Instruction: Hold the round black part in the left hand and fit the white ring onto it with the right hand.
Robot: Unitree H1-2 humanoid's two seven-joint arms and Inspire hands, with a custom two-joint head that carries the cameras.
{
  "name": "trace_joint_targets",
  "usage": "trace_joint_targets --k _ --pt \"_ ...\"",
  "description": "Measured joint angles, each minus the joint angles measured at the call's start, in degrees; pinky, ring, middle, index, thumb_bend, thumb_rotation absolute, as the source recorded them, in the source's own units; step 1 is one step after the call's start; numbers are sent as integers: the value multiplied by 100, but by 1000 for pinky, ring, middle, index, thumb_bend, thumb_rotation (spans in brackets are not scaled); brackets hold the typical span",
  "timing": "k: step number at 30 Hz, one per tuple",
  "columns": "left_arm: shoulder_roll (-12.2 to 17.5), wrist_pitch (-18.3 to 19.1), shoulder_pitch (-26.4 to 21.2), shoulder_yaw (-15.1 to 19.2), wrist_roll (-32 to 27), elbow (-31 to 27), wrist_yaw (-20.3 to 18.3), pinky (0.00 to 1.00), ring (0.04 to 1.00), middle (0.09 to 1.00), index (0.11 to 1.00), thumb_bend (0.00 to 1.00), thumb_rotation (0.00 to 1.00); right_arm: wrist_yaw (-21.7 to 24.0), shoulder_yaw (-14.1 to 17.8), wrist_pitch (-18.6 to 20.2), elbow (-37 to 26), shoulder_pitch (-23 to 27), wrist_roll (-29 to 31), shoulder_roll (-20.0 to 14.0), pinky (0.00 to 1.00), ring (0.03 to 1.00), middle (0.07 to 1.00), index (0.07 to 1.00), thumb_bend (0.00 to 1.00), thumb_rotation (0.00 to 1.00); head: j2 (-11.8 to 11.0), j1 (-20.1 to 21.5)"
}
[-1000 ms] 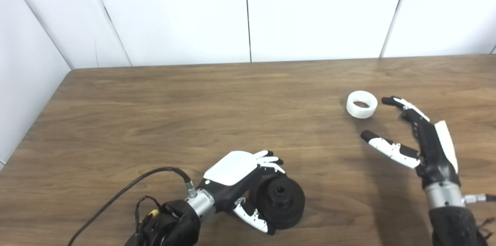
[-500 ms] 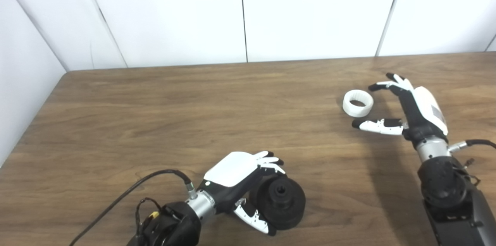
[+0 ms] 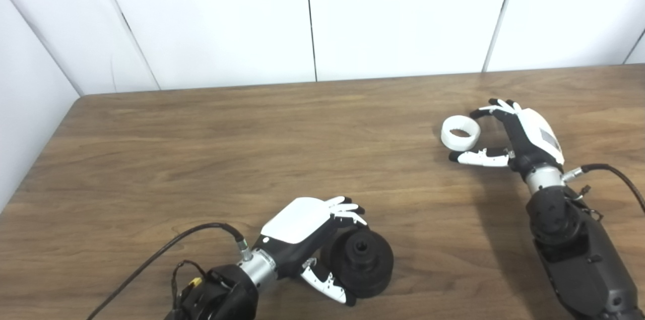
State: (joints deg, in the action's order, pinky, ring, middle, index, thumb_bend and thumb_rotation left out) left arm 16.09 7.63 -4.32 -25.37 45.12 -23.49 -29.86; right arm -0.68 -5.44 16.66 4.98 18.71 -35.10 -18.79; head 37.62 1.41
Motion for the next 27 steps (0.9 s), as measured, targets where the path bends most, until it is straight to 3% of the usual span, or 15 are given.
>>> trace_joint_targets --k 27 --pt "-33 -75 66 72 -1 -2 -20 872 955 893 702 906 232 -43 13 27 349 404 109 -28 884 983 938 768 884 352 -35 9"
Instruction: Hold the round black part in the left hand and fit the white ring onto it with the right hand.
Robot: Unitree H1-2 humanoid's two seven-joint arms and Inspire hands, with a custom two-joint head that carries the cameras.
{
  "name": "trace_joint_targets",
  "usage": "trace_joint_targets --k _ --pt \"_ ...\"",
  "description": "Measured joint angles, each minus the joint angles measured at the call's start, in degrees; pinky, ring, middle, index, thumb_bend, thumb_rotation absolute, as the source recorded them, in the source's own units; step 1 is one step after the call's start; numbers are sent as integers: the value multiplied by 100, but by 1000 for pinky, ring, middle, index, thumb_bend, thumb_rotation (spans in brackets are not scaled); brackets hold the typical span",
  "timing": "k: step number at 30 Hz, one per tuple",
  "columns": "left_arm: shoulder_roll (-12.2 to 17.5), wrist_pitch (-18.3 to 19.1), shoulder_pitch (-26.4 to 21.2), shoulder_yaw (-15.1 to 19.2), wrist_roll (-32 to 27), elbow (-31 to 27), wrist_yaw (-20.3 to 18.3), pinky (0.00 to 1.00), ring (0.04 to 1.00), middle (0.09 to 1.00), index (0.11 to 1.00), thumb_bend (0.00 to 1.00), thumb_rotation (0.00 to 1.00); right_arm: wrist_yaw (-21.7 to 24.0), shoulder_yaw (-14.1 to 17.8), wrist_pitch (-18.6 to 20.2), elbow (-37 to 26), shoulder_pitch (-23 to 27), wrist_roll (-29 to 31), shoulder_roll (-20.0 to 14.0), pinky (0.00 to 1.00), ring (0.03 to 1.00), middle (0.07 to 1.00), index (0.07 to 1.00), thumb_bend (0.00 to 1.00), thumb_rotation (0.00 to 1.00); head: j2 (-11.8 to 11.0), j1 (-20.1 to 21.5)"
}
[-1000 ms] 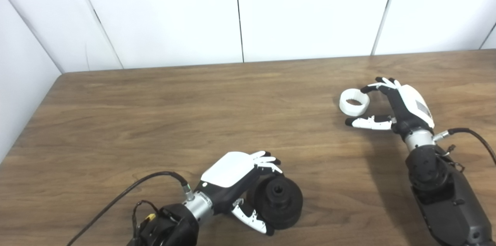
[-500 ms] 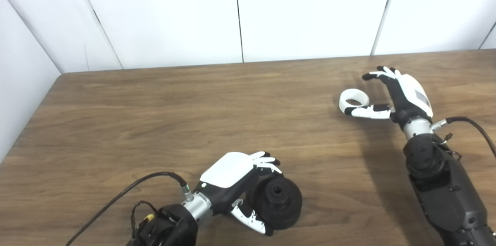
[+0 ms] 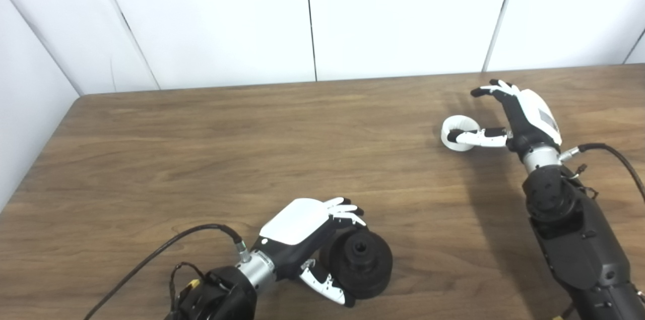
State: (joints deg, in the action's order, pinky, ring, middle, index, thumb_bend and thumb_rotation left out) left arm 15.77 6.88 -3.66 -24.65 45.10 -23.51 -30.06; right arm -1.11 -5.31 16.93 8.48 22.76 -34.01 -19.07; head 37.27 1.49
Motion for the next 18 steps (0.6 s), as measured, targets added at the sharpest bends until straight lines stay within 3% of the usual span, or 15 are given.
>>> trace_joint_targets --k 18 --pt "-12 -2 -1 36 3 -17 -66 861 961 902 708 905 232 47 -118 -3 190 28 2 -113 889 986 940 770 900 359 18 -26"
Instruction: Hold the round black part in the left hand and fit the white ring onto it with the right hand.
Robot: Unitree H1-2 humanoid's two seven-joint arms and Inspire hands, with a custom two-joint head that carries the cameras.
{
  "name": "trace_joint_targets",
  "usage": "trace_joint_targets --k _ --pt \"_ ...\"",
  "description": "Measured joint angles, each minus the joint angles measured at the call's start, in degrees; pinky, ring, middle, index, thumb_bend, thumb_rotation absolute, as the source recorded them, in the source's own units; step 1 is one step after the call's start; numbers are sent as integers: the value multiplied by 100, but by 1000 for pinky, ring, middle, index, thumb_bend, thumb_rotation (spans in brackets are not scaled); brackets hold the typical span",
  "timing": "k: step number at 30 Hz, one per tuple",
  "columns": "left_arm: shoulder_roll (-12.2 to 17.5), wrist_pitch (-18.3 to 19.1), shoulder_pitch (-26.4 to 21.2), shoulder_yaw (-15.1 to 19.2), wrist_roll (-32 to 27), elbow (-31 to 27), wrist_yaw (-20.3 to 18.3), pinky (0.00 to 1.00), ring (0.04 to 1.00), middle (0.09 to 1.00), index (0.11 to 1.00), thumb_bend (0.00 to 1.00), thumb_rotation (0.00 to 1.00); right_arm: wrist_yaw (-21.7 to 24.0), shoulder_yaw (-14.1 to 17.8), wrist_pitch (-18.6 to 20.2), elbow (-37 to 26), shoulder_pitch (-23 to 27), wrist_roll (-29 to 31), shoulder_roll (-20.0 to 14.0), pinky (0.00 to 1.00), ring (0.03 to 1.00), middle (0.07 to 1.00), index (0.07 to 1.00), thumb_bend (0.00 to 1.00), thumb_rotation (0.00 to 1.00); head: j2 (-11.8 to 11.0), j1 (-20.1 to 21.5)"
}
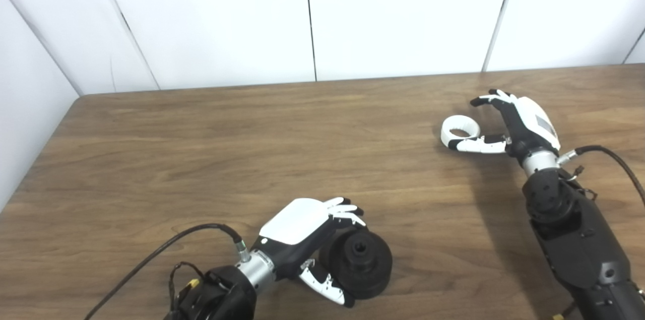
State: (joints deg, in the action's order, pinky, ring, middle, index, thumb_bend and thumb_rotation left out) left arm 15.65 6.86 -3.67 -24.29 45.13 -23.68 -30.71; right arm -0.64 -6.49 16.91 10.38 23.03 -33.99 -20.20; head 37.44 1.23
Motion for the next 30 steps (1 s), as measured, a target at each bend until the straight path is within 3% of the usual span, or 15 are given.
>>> trace_joint_targets --k 11,30 --pt "-17 4 1 30 -4 -12 -10 854 964 905 705 904 233 36 -89 -1 113 23 73 -33 874 984 935 767 900 371 9 -44" --pt "-23 142 17 45 -29 -99 -71 851 968 911 700 900 213 96 -161 2 154 22 114 -34 933 996 941 754 875 358 26 -79"
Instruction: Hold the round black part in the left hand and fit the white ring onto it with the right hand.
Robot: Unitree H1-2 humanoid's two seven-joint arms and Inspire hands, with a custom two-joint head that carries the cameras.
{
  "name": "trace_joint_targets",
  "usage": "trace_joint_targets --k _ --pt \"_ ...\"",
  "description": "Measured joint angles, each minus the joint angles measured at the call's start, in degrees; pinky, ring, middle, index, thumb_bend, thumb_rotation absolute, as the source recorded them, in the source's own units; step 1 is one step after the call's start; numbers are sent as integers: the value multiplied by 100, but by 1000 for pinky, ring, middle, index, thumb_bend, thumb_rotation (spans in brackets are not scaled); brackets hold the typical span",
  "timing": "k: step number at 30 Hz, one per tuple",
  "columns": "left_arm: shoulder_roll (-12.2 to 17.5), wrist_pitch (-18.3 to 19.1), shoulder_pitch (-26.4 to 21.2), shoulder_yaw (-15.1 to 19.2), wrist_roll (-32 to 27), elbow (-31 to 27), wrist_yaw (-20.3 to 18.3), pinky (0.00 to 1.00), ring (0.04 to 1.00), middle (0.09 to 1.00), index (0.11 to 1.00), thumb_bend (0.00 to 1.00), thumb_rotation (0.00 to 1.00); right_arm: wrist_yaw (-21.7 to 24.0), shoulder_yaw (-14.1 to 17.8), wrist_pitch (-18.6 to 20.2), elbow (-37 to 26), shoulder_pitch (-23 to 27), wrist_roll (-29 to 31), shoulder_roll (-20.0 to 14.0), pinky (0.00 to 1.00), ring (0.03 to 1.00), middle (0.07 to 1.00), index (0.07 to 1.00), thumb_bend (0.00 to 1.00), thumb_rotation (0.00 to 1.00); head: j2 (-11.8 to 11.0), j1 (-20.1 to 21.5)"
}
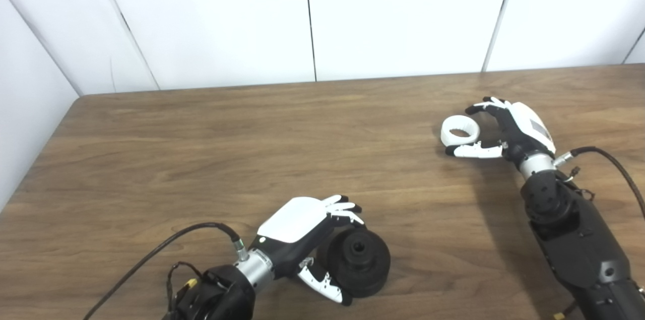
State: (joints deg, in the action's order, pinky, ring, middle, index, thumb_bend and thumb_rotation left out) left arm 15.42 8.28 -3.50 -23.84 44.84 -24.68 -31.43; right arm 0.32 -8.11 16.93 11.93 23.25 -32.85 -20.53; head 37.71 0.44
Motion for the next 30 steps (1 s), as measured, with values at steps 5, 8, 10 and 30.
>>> trace_joint_targets --k 5,8,10,30 --pt "1 48 3 0 10 -58 -77 850 968 914 704 892 220 0 -20 0 16 0 1 2 942 996 943 756 872 369 0 -9" --pt "1 57 3 1 14 -65 -93 854 969 915 706 890 218 0 -51 -1 53 0 -3 2 934 991 940 753 870 370 0 -9" --pt "0 65 4 1 17 -73 -102 846 968 915 705 892 218 0 -67 -2 76 -1 -5 2 928 989 936 744 872 359 26 -9" --pt "-12 91 4 11 26 -91 -111 839 967 915 698 894 222 -41 -65 -48 115 -2 14 3 934 989 933 718 859 371 26 0"
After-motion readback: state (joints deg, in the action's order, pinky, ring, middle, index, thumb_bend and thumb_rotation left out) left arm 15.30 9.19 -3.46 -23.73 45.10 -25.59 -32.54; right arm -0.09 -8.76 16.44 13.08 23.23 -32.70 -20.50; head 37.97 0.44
